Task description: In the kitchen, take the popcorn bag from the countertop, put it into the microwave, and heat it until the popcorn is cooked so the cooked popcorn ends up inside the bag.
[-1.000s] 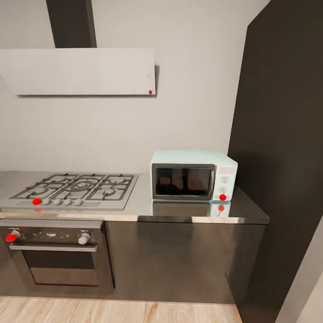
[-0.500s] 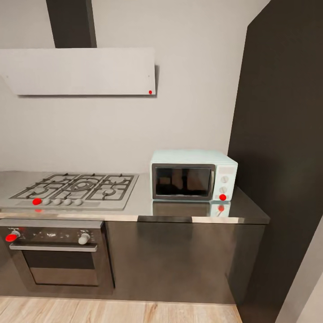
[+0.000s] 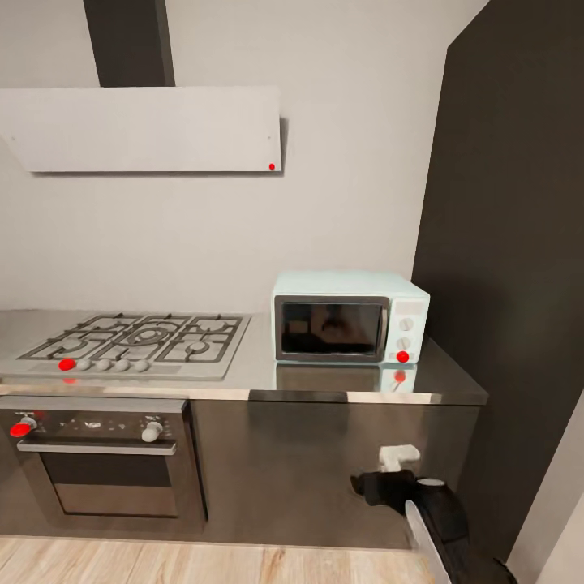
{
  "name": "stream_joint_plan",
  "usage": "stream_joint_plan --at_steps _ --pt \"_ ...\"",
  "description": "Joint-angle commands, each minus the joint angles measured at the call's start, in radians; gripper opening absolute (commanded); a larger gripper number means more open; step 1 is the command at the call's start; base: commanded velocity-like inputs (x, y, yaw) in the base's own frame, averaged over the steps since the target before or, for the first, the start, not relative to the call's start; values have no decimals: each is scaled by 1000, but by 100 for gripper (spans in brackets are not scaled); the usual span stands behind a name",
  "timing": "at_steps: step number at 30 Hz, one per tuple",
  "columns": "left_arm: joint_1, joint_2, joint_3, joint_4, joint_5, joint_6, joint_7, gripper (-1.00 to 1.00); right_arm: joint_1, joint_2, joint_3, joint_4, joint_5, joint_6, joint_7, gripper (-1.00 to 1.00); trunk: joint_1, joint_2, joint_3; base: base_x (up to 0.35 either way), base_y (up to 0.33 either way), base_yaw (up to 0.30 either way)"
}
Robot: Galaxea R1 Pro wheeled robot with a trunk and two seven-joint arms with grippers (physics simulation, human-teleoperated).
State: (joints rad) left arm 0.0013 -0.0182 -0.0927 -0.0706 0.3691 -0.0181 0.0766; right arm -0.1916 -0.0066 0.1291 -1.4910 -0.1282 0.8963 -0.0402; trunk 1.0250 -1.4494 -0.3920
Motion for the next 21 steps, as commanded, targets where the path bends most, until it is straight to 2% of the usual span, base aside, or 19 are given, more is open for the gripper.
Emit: stream_joint_plan --at_steps 1,2,5,10,12,15,17,21 --pt "0 0 -8 -1 8 -2 5 100 -105 1 -37 -14 -9 93 -4 100 0 -1 -1 0 0 0" --pt "0 0 -8 -1 8 -2 5 100 -162 2 -53 -26 -10 151 -3 100 0 -1 -1 0 0 0" --pt "0 0 -9 -1 8 -2 5 100 -297 2 -74 -49 -11 151 -4 100 0 -1 -1 0 0 0" --pt "0 0 -9 -1 8 -2 5 100 -442 -2 -78 -53 -9 151 -5 100 0 -1 -1 0 0 0" --pt "0 1 -9 -1 8 -2 5 100 -503 -3 -98 -52 -9 151 -6 100 0 -1 -1 0 0 0" --pt "0 1 -9 -1 8 -2 5 100 -531 7 -127 -46 -8 151 -10 100 0 -1 -1 0 0 0" --pt "0 1 -8 -1 8 -2 5 100 -531 6 -125 -27 -12 84 -14 100 0 -1 -1 0 0 0" --pt "0 1 -7 -1 9 -1 5 100 -526 5 -125 87 -11 -64 -15 100 0 -1 -1 0 0 0"
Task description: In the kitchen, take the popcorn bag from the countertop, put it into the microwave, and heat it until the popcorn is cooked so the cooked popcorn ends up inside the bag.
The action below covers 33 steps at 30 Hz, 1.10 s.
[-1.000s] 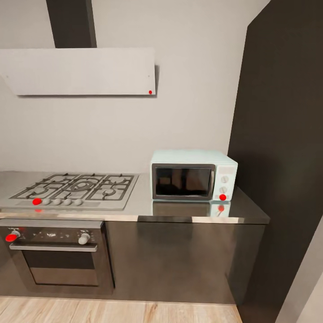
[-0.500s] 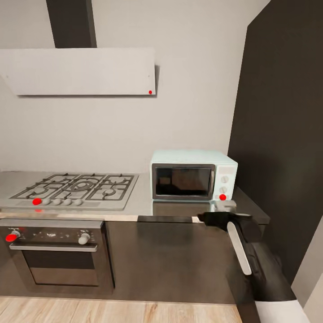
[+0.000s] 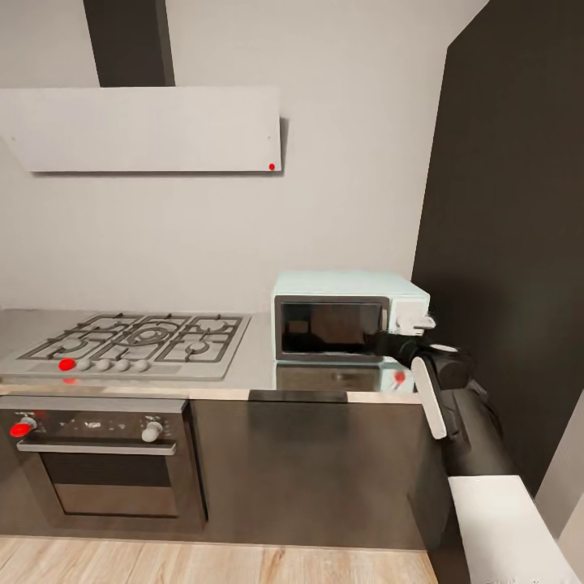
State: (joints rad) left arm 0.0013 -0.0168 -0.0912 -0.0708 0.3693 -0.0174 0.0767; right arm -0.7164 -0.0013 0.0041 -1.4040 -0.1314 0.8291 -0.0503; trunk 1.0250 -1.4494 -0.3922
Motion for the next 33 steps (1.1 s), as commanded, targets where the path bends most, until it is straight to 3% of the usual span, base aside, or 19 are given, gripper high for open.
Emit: stream_joint_plan --at_steps 1,5,7,9,12,13,18,33 --pt "0 0 -9 -1 9 -2 5 100 0 0 1 34 -7 -39 -5 100 0 -1 -1 0 0 0" --pt "0 0 -9 -1 10 -1 5 100 0 0 2 223 -6 -252 -5 100 0 -1 -1 0 0 0" --pt "0 0 -9 -1 8 -1 5 100 0 -2 3 362 -5 -426 -5 100 0 -1 -1 0 0 0" --pt "0 0 -7 -1 8 -2 5 100 0 -3 3 429 -3 -530 -3 100 0 -1 -1 0 0 0" --pt "0 0 -7 -1 8 -1 5 100 0 -3 4 483 0 -595 -4 100 0 -1 -1 0 0 0" --pt "0 0 -9 -1 8 -2 5 100 0 -11 4 553 50 -665 -23 100 0 -1 -1 0 0 0" --pt "0 0 -9 -2 8 -2 5 100 0 -7 5 576 100 -706 -48 100 0 -1 -1 0 0 0" --pt "0 -2 -9 -6 8 -1 8 100 0 -15 13 573 105 -687 -37 100 0 -1 -1 18 0 0"
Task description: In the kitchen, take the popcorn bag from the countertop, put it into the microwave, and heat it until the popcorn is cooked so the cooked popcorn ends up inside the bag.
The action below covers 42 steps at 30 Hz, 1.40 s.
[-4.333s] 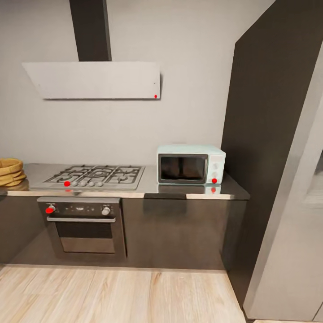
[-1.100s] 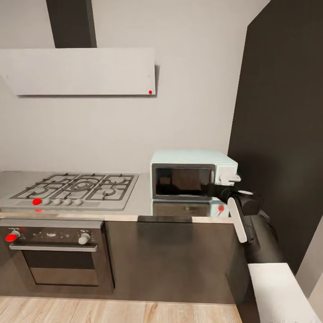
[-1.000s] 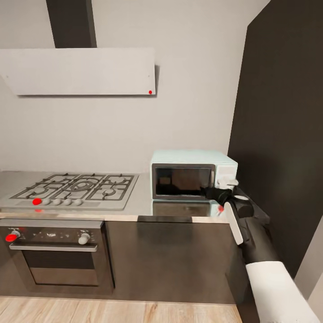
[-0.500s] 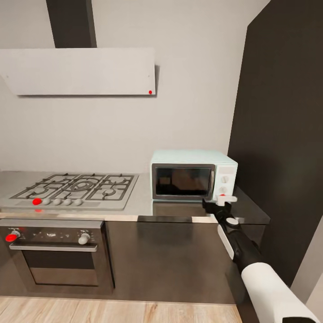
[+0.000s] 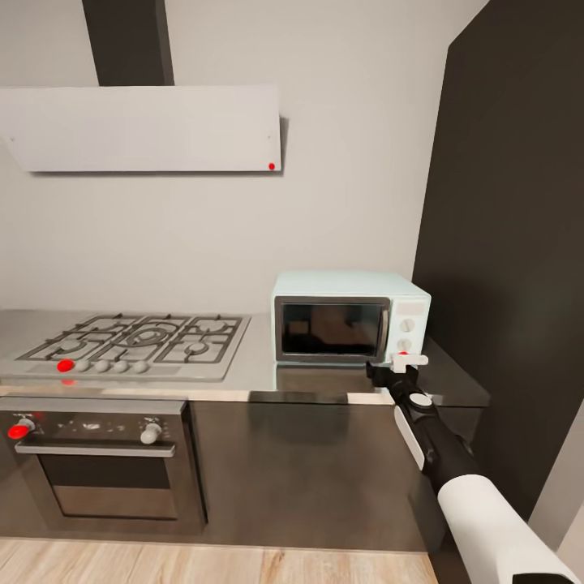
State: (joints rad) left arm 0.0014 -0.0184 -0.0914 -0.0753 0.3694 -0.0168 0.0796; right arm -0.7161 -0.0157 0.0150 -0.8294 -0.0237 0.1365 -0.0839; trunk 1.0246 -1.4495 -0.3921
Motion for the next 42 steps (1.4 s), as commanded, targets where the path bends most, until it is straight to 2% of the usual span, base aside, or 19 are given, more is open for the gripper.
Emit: stream_joint_plan --at_steps 1,10,24,37,42 --pt "0 0 -9 -1 8 -2 5 100 0 0 2 -2 -2 6 -4 100 0 0 -1 246 -14 0" --pt "0 0 -10 -3 8 -3 5 100 0 0 1 -4 -1 6 -7 100 0 0 -1 251 -67 0" --pt "0 2 -11 -6 8 -3 3 100 -2 0 -4 -10 7 -1 -7 100 0 0 -1 9 -3 0" --pt "0 2 -10 -6 9 -3 4 100 -2 -17 -2 -29 -14 3 -1 100 0 0 -1 0 0 0" --pt "0 2 -8 -6 10 -3 5 100 -1 -11 3 -42 -4 14 -2 100 0 0 -1 0 0 0"
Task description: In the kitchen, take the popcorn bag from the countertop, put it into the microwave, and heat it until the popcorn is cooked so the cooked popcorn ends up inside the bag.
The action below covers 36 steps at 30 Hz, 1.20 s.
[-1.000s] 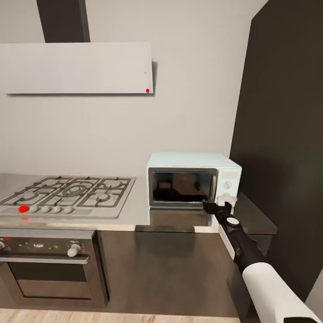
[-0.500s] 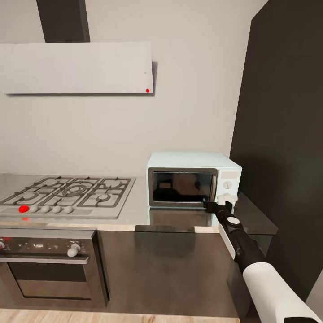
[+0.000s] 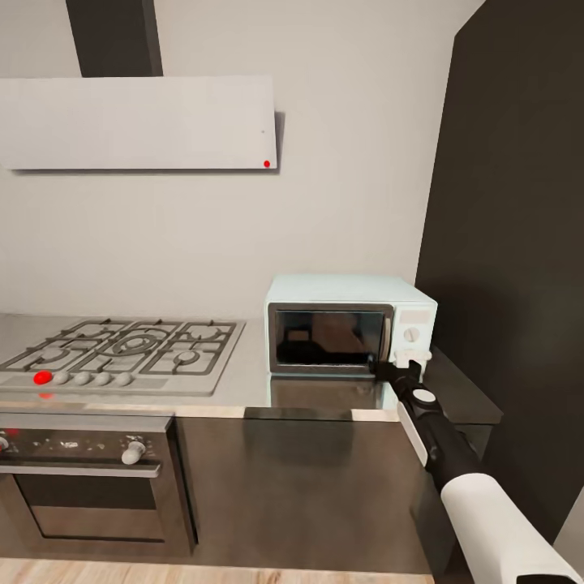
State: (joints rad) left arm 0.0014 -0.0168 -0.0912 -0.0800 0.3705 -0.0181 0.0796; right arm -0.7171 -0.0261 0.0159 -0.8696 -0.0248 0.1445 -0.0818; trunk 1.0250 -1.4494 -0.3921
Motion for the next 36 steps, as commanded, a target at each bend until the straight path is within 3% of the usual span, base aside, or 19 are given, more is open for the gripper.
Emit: stream_joint_plan --at_steps 1,36 --pt "0 0 -9 -1 8 -2 5 100 -1 1 2 -11 -2 7 -4 100 0 -1 -1 0 0 0" --pt "0 0 -9 -1 8 -2 3 100 0 -4 -1 -35 -9 -3 -4 100 0 -1 -1 42 0 0"
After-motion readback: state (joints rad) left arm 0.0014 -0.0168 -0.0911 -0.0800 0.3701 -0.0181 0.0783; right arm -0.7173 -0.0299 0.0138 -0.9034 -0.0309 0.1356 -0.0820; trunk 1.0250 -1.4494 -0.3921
